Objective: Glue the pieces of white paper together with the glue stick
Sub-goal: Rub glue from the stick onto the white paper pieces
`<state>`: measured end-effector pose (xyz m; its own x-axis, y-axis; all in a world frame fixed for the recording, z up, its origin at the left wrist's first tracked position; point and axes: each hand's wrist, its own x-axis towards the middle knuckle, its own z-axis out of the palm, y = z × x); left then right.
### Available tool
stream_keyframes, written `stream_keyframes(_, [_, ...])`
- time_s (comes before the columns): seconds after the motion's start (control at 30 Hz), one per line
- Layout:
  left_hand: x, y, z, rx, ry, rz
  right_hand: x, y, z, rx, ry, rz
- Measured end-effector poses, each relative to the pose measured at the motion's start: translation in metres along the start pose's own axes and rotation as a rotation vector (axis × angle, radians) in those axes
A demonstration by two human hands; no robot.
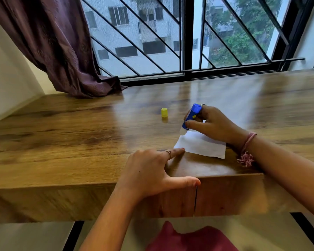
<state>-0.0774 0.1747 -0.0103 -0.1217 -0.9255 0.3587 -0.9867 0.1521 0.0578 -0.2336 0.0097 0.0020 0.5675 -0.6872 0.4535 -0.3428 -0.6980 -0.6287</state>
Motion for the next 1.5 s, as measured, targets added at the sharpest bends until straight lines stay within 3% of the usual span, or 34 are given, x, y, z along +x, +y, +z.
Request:
stream_keyframes(0.73, [0.0003, -0.0019, 0.0022, 0.029, 0.038, 0.02, 0.0035, -0.0001, -0.0035, -0.159, -0.012, 0.001])
stream_keyframes(1.5, [-0.0009, 0.0025, -0.002, -0.007, 0.029, -0.006, 0.0038, 0.0028, -0.0031, -0.138, -0.006, -0.025])
